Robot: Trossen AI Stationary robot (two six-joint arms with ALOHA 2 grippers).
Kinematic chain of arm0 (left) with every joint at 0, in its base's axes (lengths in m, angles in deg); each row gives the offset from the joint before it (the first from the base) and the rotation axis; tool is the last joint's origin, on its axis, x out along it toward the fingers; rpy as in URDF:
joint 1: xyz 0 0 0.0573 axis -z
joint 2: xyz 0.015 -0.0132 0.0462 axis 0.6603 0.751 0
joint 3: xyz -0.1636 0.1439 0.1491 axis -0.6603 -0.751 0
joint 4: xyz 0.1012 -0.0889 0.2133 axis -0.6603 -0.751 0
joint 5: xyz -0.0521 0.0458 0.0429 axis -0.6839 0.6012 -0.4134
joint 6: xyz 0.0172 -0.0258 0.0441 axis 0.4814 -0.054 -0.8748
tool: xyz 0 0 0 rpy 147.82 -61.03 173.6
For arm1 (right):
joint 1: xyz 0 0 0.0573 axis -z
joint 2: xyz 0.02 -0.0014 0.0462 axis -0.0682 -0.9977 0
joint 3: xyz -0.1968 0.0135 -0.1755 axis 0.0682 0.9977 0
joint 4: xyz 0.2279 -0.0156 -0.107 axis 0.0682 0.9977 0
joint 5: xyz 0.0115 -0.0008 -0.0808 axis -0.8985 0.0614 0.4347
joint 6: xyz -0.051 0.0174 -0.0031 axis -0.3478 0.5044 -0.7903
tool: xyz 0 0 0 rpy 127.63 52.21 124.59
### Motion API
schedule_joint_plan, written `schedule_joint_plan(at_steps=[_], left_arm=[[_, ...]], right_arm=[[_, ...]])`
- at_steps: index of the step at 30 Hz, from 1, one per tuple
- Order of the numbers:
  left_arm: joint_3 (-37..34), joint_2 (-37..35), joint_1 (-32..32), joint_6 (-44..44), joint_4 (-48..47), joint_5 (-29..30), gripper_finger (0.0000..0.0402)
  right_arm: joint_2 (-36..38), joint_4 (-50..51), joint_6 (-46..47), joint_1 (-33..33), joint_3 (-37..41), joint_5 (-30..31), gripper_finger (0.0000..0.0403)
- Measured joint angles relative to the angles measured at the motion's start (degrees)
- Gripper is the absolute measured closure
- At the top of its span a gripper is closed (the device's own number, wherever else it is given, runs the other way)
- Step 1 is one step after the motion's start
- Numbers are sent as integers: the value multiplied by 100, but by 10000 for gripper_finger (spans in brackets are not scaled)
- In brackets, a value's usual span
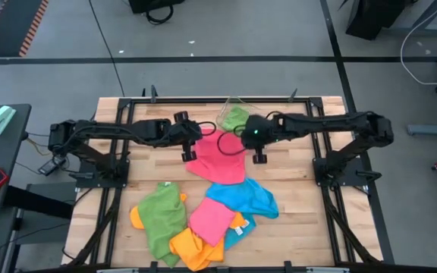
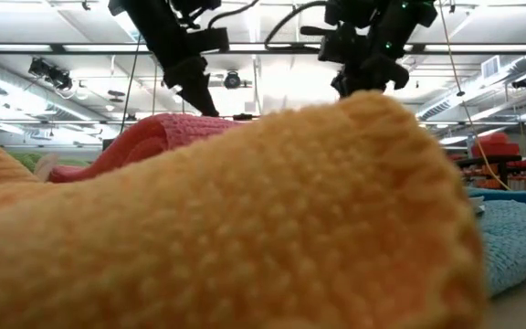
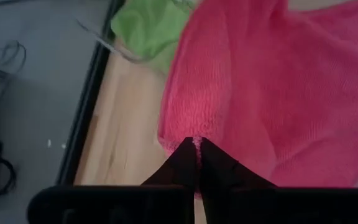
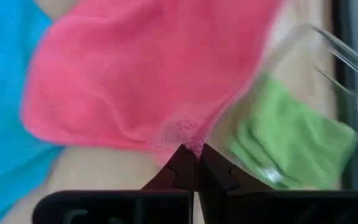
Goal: Fold microfiber towels
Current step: Fold the top pink towel
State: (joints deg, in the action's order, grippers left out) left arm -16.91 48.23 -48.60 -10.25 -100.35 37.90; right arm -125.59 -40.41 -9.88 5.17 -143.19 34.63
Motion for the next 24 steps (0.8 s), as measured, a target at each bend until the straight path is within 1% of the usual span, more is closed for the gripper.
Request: schedule_joint_plan(at_steps=[3,5,7,9,12,17,21,24], left_arm=[[-2,185,27,158,-119,-11,388],[-2,325,20,159,-284,10,382],[-4,451,-2,137,-393,235,375],[-5,563,-35,12,-461,510,371],[-5,652,-21,-288,-490,543,373],[-6,676,198,-372,-478,298,387],[-6,717,255,-381,-441,252,385],[-28,807,219,-392,-378,477,379]], right_arm=[[-292,42,-13,-77,2,167,391],[-396,151,-44,-64,6,388,391],[-412,263,-45,-59,7,712,391],[-369,332,26,-58,7,885,391],[-223,319,113,-84,-1,795,391],[-181,258,214,-302,6,253,391],[-372,13,119,-528,105,252,391],[-403,-145,105,-581,156,381,391]])
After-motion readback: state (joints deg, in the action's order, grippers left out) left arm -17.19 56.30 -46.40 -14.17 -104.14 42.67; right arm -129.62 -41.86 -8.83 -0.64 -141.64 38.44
